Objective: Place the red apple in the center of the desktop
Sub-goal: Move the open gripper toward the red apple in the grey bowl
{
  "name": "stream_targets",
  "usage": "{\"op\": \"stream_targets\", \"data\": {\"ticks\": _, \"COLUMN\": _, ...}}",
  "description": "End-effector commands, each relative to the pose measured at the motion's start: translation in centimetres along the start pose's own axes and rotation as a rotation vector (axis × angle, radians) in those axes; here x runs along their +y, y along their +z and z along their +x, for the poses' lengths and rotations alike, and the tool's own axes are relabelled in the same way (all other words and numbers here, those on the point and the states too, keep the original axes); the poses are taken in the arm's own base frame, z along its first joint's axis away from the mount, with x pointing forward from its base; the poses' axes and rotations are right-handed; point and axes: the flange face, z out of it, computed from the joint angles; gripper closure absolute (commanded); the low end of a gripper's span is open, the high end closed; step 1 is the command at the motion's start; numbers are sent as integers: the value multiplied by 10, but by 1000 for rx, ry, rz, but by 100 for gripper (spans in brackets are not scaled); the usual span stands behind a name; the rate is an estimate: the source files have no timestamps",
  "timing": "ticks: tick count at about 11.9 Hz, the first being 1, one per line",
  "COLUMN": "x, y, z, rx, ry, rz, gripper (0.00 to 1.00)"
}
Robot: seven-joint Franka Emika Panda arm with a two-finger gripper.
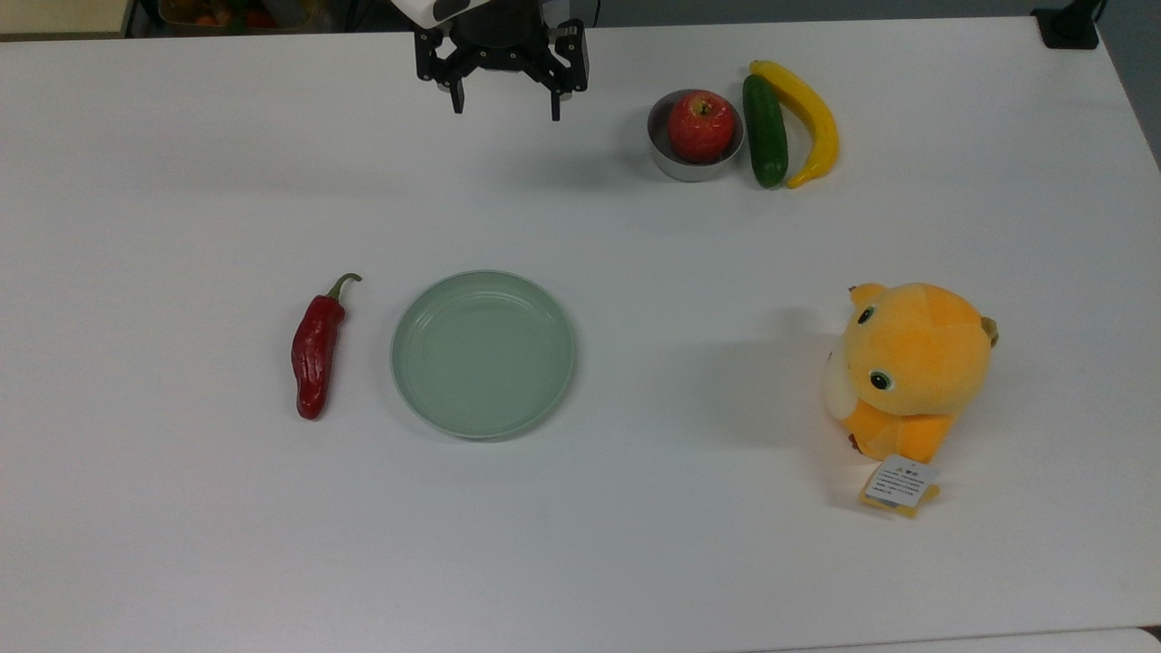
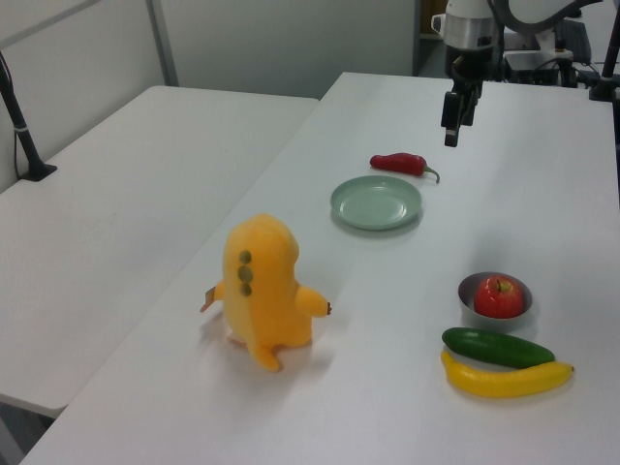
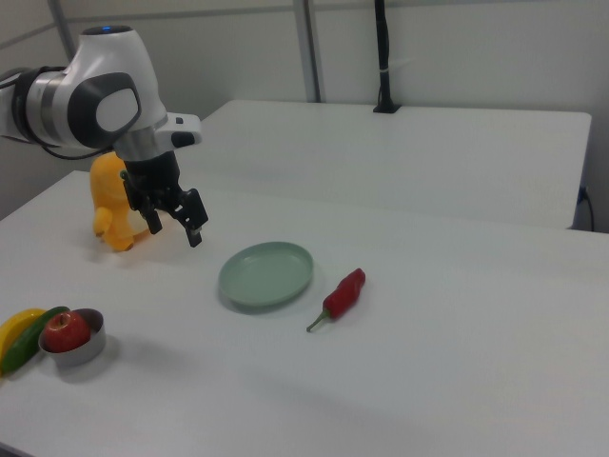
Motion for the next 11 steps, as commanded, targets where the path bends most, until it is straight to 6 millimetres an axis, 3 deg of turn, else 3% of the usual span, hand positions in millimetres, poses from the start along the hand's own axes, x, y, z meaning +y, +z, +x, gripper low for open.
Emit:
{"op": "stream_targets", "data": {"ticks": 1, "x": -7, "y": 10, "z": 0, "rx": -28, "ry": -57, "rz": 6, "gripper": 0}}
{"op": "stream_targets", "data": {"ticks": 7, "x": -10, "y": 11, "z": -1, "rx": -29, "ry": -60, "rz": 7, "gripper": 0}}
{"op": "stream_targets", "data": {"ticks": 9, "x": -16, "y": 13, "z": -5, "rx": -34, "ry": -74, "rz": 7, "gripper": 0}}
{"op": "stream_targets", "data": {"ticks": 11, "x": -36, "y": 15, "z": -13, "rx": -44, "ry": -107, "rz": 7, "gripper": 0}}
